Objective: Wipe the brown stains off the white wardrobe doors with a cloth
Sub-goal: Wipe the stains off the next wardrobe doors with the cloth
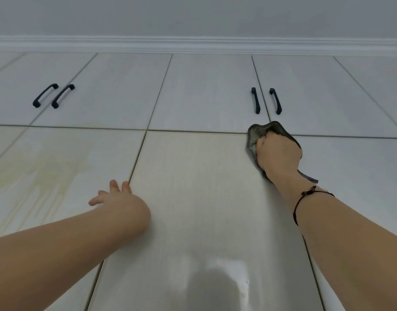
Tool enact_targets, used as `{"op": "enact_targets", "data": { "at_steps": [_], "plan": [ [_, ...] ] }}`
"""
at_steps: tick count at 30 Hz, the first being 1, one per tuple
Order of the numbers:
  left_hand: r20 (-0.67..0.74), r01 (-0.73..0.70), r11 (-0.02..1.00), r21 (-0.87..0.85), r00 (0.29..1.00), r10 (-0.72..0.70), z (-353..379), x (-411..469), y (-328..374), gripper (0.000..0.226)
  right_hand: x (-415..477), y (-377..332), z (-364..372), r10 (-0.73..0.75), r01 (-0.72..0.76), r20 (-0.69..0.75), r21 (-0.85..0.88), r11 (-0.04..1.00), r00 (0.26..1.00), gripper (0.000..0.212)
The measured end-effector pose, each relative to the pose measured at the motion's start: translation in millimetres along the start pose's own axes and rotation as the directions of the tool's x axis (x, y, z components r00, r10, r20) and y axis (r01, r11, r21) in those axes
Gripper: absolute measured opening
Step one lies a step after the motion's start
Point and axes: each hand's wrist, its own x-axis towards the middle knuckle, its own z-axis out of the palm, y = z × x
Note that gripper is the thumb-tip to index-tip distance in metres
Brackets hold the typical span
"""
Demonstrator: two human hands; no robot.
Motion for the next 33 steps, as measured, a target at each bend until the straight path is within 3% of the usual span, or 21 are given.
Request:
{"op": "enact_targets", "data": {
  "at_steps": [4,7,10,15,23,27,33],
  "plan": [
    [0.014,-0.010,0.999,-0.040,1.000,0.010,-5,-5,-2,0.095,-5,-3,5,0.023,-0.023,-0.097,0.000,1.000,0.995,0.034],
    [0.033,-0.028,0.998,-0.054,0.999,0.030,-7,-4,-2,0.092,-14,-19,4,0.014,-0.016,-0.078,-0.027,1.000,0.997,0.045],
    [0.017,-0.009,0.999,-0.036,1.000,0.010,-2,0,0,0.093,-28,-54,5,-0.033,0.032,-0.021,-0.026,0.999,0.999,0.025],
    [-0.036,-0.037,0.998,0.045,0.999,0.039,11,10,-5,0.102,-45,-114,8,-0.058,0.057,0.042,0.030,0.998,0.997,0.016],
    [-0.195,-0.240,0.970,0.046,0.950,0.244,34,9,-35,0.092,-81,-222,8,-0.245,0.232,0.061,0.171,0.958,0.968,0.013],
    [-0.279,-0.352,0.920,0.172,0.879,0.388,52,6,-65,0.099,-102,-259,1,-0.274,0.252,0.064,0.235,0.939,0.960,0.015],
    [-0.236,-0.454,0.857,0.243,0.830,0.506,49,11,-89,0.103,-137,-268,-9,-0.367,0.330,0.122,0.250,0.910,0.922,0.013]
  ]
}}
